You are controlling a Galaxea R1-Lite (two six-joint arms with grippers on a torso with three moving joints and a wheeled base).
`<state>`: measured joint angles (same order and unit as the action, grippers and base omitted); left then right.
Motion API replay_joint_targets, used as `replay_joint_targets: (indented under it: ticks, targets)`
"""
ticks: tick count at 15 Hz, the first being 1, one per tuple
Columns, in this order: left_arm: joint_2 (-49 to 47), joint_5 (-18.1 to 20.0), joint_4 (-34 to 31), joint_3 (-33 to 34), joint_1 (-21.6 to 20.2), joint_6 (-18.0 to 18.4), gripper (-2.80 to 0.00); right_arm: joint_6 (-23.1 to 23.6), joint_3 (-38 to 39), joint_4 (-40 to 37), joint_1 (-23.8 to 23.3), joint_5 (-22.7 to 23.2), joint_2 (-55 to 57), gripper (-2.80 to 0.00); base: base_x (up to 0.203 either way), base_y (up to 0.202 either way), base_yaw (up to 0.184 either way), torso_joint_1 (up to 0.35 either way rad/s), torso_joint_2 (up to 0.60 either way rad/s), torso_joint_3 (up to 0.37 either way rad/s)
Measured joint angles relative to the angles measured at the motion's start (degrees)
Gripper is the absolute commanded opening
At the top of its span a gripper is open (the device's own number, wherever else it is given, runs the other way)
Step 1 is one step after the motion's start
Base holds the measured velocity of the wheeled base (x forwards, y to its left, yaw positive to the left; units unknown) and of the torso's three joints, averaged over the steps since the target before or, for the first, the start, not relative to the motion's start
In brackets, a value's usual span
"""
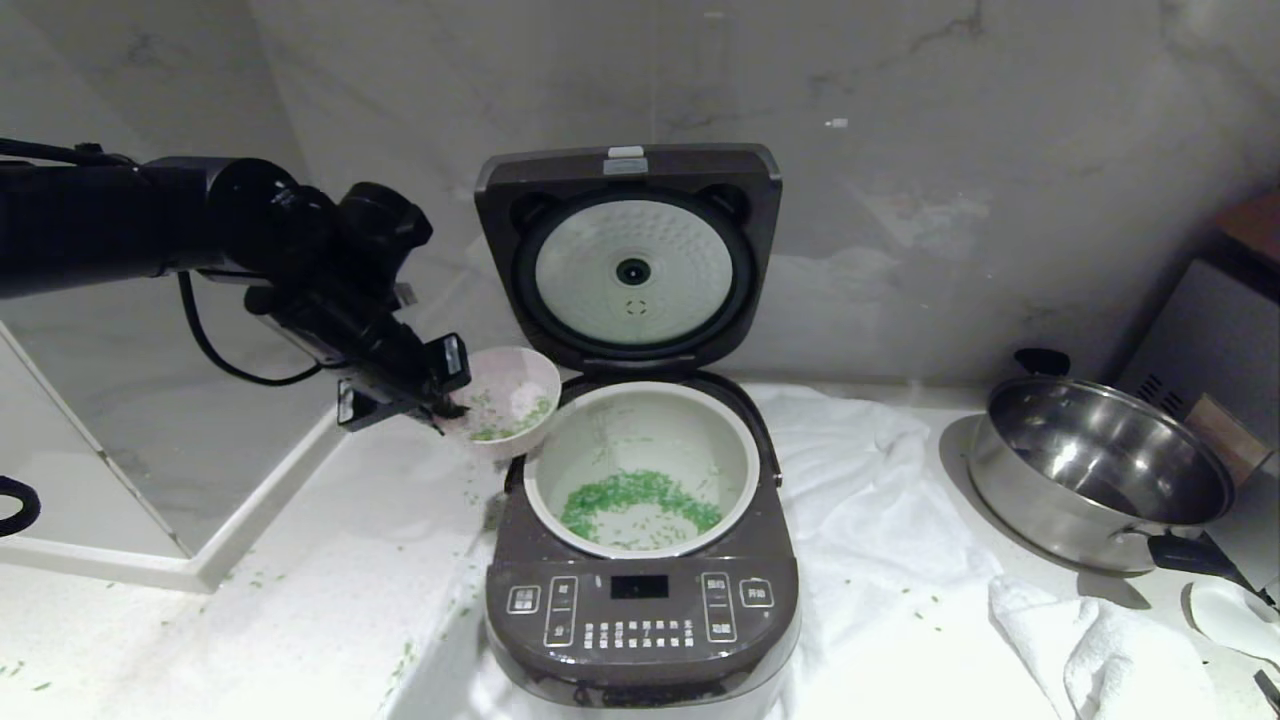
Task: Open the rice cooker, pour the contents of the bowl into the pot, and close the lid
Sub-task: Pour the water from the bowl into the rice cooker
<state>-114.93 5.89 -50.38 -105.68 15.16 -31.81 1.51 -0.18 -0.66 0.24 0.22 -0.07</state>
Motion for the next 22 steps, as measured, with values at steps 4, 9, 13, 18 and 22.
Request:
replay_joint_targets:
  ticks: [4,9,13,18,22]
  targets:
    - [-0.5,0.1,0.4,-0.4,5.1,-1.0,-2.8,0.0,0.0,0.0,0.0,0.0,0.0,-2.8,0.0,0.0,0.0,0.0,0.0,0.0]
    - [-1.8,0.0,4.2,-0.2,10.3,-4.4,-2.8,0.0,0.0,0.0,0.0,0.0,0.0,-2.8,0.0,0.0,0.0,0.0,0.0,0.0]
    - [-2.8,-3.9,14.5,3.0,12.7,-6.2,-2.8,0.0,0.0,0.0,0.0,0.0,0.0,-2.8,0.0,0.0,0.0,0.0,0.0,0.0]
    - [-4.3,-14.2,26.7,9.4,16.3,-6.6,-2.8,0.0,0.0,0.0,0.0,0.0,0.0,-2.8,0.0,0.0,0.0,0.0,0.0,0.0]
    - [-2.8,-15.1,44.2,21.4,17.4,-6.8,-2.8,0.0,0.0,0.0,0.0,0.0,0.0,-2.8,0.0,0.0,0.0,0.0,0.0,0.0]
